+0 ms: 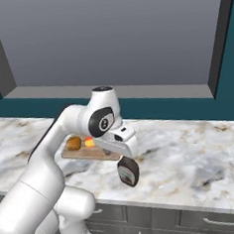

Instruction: Retrieve the reheated potato from the microwave, then place the potato, cheese, and condiment on the cutting board.

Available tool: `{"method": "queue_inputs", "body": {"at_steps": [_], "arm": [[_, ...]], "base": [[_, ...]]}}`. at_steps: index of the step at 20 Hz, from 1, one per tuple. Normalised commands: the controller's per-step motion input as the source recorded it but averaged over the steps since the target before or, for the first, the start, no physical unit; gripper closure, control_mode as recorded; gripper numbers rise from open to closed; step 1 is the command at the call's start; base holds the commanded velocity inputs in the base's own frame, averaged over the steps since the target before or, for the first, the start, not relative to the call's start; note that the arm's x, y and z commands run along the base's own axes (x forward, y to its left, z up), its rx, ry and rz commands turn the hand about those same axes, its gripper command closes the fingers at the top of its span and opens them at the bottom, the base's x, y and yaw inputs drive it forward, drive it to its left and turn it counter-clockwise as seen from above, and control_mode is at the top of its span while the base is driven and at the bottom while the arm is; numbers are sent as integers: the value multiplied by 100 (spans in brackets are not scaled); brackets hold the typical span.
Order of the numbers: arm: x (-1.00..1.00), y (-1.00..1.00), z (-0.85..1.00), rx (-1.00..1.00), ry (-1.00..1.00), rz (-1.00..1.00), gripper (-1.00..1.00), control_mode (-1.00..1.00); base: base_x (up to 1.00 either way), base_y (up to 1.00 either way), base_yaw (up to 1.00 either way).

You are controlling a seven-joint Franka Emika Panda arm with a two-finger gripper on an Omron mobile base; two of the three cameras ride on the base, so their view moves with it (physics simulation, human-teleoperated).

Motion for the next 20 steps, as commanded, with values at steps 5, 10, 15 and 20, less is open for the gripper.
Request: {"method": "queue_inputs", "body": {"at_steps": [5,10,15,20], "arm": [[18,-15,0,0,-5,4,-100,-100],[27,-7,-2,0,-4,9,-100,-100],[26,0,-7,2,0,11,-100,-100],[35,-2,-18,7,0,11,-100,-100]], "base": [[0,0,0],[0,0,0],[0,0,0],[0,0,0]]}}
